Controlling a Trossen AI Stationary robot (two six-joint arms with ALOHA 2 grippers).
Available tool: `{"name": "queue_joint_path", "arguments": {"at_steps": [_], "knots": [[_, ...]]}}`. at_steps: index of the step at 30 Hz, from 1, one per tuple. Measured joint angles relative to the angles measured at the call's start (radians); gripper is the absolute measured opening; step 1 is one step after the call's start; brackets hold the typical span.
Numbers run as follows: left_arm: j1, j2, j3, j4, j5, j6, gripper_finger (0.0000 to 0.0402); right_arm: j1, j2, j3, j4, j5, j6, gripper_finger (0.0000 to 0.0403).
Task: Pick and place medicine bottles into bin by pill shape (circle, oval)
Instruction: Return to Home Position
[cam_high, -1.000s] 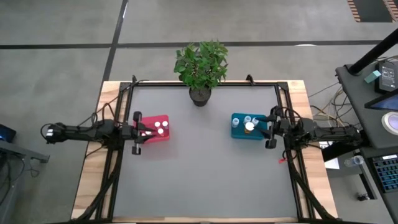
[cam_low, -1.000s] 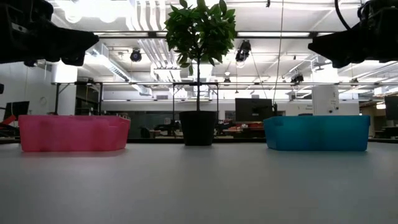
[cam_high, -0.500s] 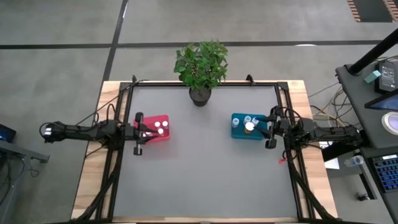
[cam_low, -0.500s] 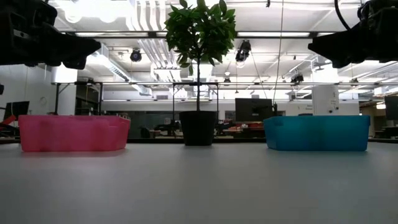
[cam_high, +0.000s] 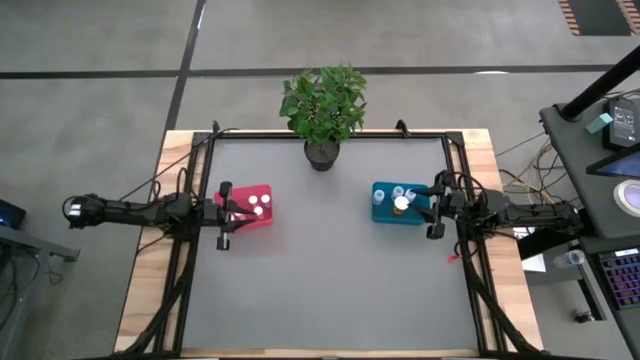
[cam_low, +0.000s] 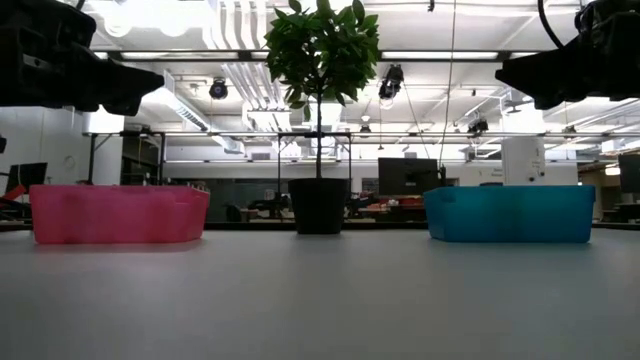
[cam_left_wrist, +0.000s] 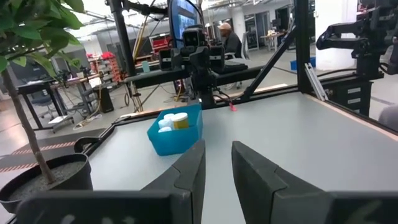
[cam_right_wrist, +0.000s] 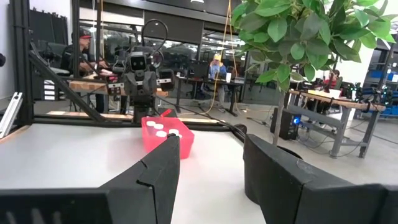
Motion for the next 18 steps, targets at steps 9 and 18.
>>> {"name": "queue_joint_path", "arguments": {"at_steps": [9,18], "knots": [[0.0,0.013,0.0,0.0,0.004,0.0,0.006,0.0,0.0,0.0,0.0,0.0,0.0,0.0169],[0.0,0.01,0.0,0.0,0.003,0.0,0.006,0.0,0.0,0.0,-0.001,0.0,0.0,0.0169]]}}
